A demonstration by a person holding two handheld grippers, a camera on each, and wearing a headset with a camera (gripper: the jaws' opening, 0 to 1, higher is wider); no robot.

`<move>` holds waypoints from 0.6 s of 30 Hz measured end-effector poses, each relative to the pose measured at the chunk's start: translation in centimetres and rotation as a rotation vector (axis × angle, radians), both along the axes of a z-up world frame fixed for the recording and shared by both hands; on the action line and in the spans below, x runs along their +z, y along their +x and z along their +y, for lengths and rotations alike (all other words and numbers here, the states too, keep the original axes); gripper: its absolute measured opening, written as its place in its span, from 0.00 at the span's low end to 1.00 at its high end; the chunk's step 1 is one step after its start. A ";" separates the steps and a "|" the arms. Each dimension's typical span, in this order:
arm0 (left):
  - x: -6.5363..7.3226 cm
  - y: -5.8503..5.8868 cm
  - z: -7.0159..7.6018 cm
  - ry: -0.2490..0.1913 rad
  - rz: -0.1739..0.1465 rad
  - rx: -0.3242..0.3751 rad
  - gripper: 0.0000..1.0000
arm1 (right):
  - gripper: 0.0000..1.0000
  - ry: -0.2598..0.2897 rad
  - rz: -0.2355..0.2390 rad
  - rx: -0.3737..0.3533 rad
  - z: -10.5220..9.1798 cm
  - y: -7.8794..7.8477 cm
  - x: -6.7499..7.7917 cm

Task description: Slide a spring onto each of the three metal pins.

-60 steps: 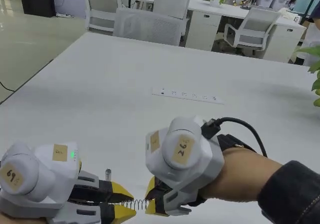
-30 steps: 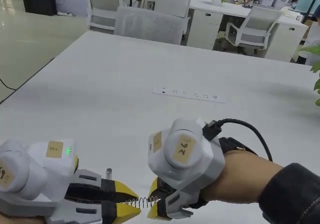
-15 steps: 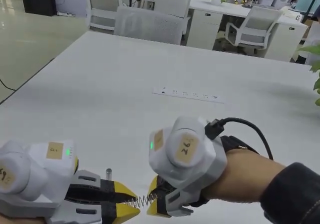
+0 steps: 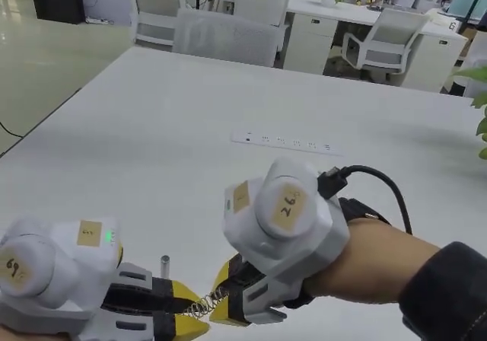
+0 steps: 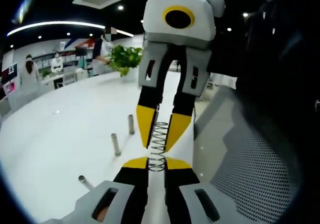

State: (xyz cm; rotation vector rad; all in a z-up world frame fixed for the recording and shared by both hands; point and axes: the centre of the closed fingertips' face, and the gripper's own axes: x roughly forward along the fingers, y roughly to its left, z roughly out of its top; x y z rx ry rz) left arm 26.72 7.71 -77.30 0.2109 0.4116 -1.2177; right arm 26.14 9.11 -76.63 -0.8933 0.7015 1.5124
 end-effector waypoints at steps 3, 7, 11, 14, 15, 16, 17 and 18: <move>-0.2 -0.1 0.0 0.005 0.006 -0.003 0.03 | 0.08 0.005 -0.001 0.010 0.3 -0.3 0.1; -0.3 -0.2 0.0 0.009 0.011 -0.004 0.04 | 0.08 0.006 -0.001 0.019 0.7 -0.4 0.2; -0.5 -0.2 0.0 0.016 0.011 -0.004 0.04 | 0.08 0.002 -0.006 0.030 1.0 -0.6 0.4; -0.6 -0.3 0.0 0.021 0.013 -0.005 0.04 | 0.08 0.003 -0.008 0.039 1.3 -0.8 0.6; -0.6 -0.3 0.0 0.022 0.014 -0.005 0.04 | 0.08 0.003 -0.009 0.041 1.3 -0.8 0.6; -0.7 -0.3 0.0 0.024 0.015 -0.006 0.04 | 0.08 0.003 -0.012 0.045 1.4 -0.9 0.7; -0.7 -0.3 0.0 0.026 0.015 -0.007 0.04 | 0.08 0.003 -0.013 0.047 1.5 -0.9 0.7; -0.7 -0.3 0.0 0.027 0.015 -0.007 0.04 | 0.08 0.004 -0.015 0.051 1.6 -1.0 0.8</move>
